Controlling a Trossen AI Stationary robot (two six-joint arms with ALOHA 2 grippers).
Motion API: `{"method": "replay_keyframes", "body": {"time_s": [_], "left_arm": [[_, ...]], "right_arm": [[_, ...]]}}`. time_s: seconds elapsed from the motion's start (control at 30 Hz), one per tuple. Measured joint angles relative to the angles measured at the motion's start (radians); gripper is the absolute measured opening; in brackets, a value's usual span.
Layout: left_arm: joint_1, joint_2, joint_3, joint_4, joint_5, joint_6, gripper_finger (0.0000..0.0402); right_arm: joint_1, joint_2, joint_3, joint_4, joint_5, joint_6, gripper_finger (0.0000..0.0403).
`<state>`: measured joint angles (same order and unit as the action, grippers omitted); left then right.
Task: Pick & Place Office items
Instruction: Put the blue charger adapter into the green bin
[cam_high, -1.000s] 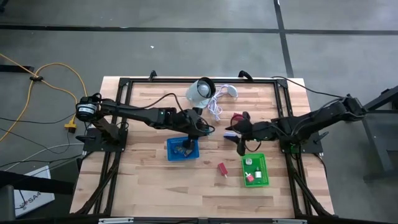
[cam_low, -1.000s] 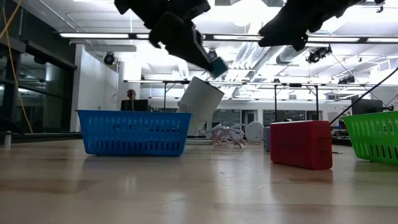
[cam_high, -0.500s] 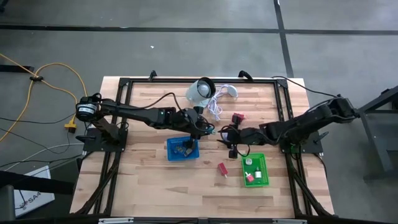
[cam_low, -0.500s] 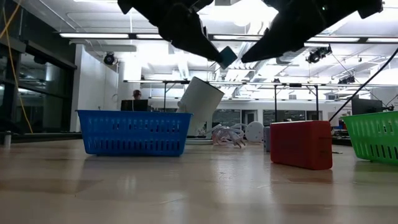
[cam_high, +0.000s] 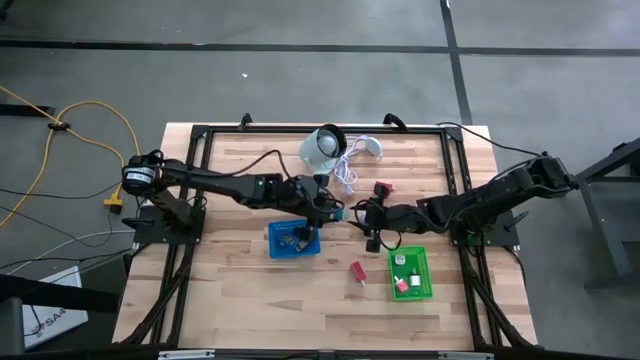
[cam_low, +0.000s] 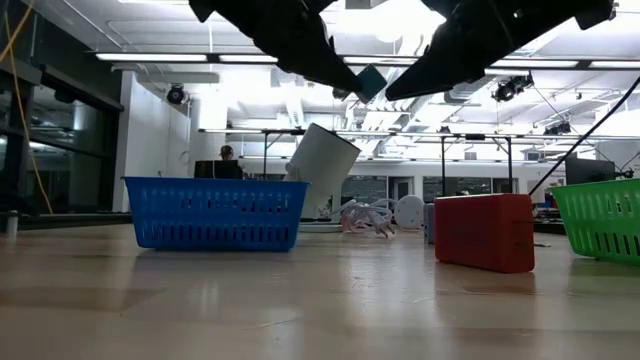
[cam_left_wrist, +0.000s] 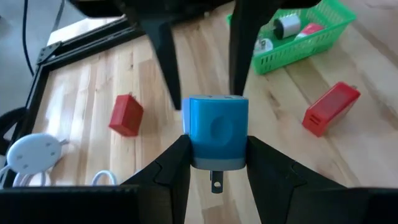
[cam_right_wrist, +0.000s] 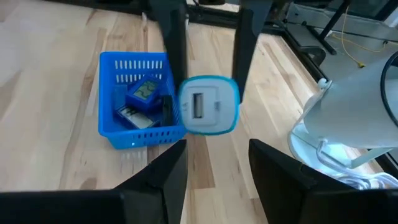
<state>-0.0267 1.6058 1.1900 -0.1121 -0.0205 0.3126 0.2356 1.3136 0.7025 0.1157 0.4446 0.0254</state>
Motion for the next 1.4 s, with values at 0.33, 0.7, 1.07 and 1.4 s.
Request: {"method": "replay_keyframes", "body": {"time_s": [0.33, 0.7, 1.07, 1.4], "left_arm": [[-0.012, 0.000, 0.000, 0.037, -0.005, 0.000, 0.0124], [-0.010, 0.000, 0.000, 0.047, -0.038, 0.001, 0.0124], [-0.011, 0.000, 0.000, 0.049, -0.038, 0.001, 0.0124], [-0.011, 0.000, 0.000, 0.057, -0.037, 0.001, 0.0124]], "right_arm": [[0.000, 0.000, 0.000, 0.038, -0.007, -0.003, 0.0158], [0.000, 0.000, 0.000, 0.072, -0.009, -0.001, 0.0158], [0.000, 0.000, 0.000, 0.102, -0.014, -0.004, 0.0158], [0.000, 0.000, 0.000, 0.114, -0.035, -0.004, 0.0158]]}}
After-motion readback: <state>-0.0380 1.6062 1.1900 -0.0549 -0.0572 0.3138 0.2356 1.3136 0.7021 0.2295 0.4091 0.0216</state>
